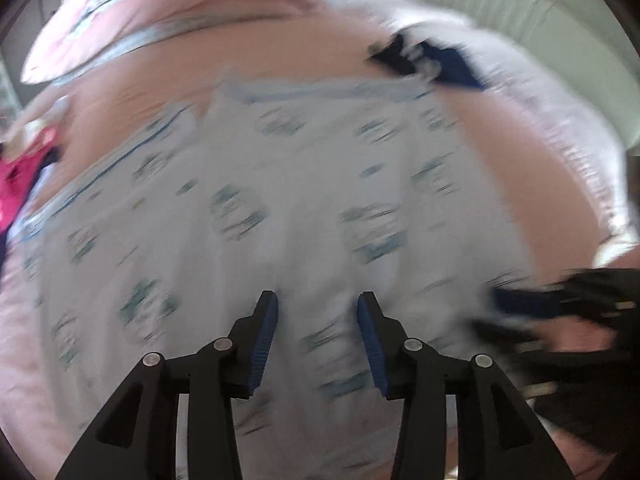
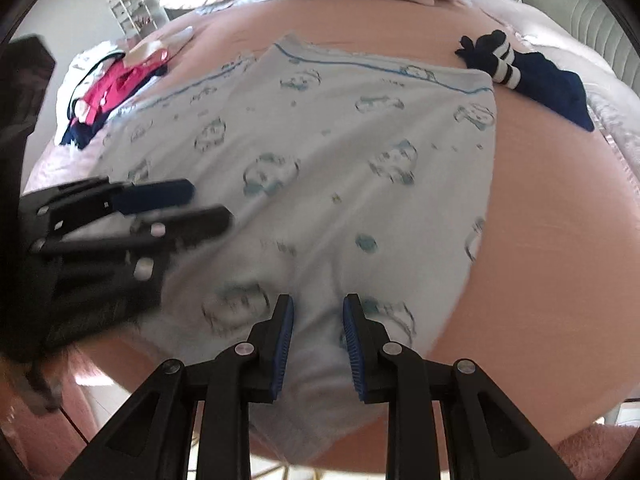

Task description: Fold clothes

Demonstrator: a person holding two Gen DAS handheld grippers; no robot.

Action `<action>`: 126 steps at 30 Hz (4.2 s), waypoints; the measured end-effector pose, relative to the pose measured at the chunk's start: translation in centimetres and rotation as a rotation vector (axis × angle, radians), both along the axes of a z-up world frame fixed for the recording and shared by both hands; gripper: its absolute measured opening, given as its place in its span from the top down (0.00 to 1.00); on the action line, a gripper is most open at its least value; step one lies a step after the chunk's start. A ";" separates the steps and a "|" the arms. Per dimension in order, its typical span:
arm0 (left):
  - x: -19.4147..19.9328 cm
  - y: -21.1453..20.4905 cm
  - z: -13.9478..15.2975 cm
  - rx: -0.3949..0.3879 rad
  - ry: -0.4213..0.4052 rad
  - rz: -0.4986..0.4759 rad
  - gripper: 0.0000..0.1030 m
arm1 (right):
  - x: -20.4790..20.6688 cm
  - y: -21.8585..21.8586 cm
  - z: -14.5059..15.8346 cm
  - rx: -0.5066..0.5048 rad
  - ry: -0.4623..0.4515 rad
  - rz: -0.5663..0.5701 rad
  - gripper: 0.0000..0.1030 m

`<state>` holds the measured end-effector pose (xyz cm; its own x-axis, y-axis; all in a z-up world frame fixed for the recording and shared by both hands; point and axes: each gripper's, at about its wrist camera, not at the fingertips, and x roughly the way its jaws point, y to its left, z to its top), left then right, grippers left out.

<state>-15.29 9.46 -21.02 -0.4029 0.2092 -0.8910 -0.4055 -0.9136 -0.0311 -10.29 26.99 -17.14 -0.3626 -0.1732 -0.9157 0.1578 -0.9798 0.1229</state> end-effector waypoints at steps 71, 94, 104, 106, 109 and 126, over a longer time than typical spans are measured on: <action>11.8 -6.2 1.0 0.194 0.066 0.001 0.75 | 6.0 -3.3 0.4 -0.025 -0.027 0.186 1.00; 10.5 1.7 2.0 -0.003 0.212 -0.304 0.67 | 5.6 -1.2 1.0 -0.012 0.134 0.066 0.87; 8.7 3.2 0.9 0.030 0.160 -0.258 0.85 | 4.9 0.8 1.0 -0.117 0.128 -0.009 0.87; 8.6 2.1 1.1 0.107 0.132 -0.233 0.86 | 4.8 1.6 1.0 -0.163 0.121 -0.042 0.86; 8.7 1.0 1.6 0.191 0.115 -0.223 0.87 | 4.4 3.1 0.8 -0.241 0.104 -0.102 0.86; 9.0 -2.5 2.5 0.287 0.020 -0.168 0.76 | 4.2 3.2 -2.1 -0.141 -0.129 -0.063 0.85</action>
